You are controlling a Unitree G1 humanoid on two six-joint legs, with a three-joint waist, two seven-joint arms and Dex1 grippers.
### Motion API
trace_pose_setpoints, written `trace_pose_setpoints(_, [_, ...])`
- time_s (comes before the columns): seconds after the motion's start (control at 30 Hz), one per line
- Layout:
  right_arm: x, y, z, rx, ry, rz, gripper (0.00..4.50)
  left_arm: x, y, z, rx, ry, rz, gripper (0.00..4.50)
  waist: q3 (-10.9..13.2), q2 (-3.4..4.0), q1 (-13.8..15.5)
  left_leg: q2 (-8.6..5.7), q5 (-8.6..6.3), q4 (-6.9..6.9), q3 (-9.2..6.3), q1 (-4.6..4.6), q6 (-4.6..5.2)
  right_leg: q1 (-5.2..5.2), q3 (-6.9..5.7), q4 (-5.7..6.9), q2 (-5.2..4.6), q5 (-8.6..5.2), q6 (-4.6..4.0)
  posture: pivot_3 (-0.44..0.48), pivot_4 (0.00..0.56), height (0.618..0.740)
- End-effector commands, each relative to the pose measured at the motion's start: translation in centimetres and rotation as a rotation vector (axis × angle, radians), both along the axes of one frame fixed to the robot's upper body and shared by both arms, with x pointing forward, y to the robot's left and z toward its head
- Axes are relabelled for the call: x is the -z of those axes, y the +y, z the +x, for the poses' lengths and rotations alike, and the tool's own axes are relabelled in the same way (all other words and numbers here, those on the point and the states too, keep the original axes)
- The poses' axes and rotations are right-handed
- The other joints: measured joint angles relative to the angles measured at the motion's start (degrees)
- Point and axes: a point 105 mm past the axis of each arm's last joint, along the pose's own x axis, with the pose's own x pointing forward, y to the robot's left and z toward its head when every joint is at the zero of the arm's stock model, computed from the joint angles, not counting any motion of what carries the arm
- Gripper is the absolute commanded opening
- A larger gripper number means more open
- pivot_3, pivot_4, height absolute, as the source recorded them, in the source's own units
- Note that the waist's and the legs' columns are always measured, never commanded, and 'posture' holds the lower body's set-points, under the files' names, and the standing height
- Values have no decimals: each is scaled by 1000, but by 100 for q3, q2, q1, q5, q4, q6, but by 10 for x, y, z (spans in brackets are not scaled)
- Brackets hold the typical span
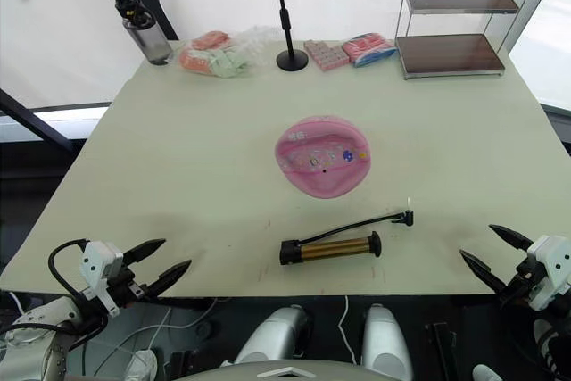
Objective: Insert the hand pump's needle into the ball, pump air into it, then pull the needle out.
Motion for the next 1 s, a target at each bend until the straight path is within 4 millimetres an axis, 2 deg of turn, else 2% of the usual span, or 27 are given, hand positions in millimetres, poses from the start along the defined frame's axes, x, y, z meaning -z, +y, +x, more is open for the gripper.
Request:
trace_pose_setpoints(0.03, [-13,-15,3,37,-45,-47,4451,-11,0,2,13,-46,19,4500,0,0,-1,0,0,0,0,0,0,0,0,0,0,0,0,0,150,740])
trace_pose_setpoints(0.13, [-14,-20,7,53,-47,-67,4451,-14,3,4,7,-61,11,4500,1,1,-2,-3,0,2,3,0,0,0,2,0,1,0,-1,0,150,740])
trace_pose_setpoints(0.53, [-15,-19,10,54,-60,-76,4451,-19,-2,12,44,-84,15,4500,0,2,-1,-3,1,2,-2,-1,0,1,-4,2,2,3,4,0,150,740])
trace_pose_setpoints(0.67, [-17,-15,7,39,-61,-72,4451,-32,-23,20,147,-111,15,4500,0,2,-1,-3,1,2,-1,-1,0,1,-5,2,4,3,4,0,150,740])
trace_pose_setpoints(0.83, [-23,-2,1,-27,-67,-28,4451,-43,-48,32,250,-126,23,4500,0,3,5,-3,1,6,-2,-2,0,1,-4,3,2,4,5,0,150,740])
trace_pose_setpoints(1.0, [-34,17,-5,-112,-89,1,4451,-55,-90,40,413,-77,2,4500,2,6,4,-4,1,6,-3,-4,0,0,-5,3,11,5,6,0,150,740])
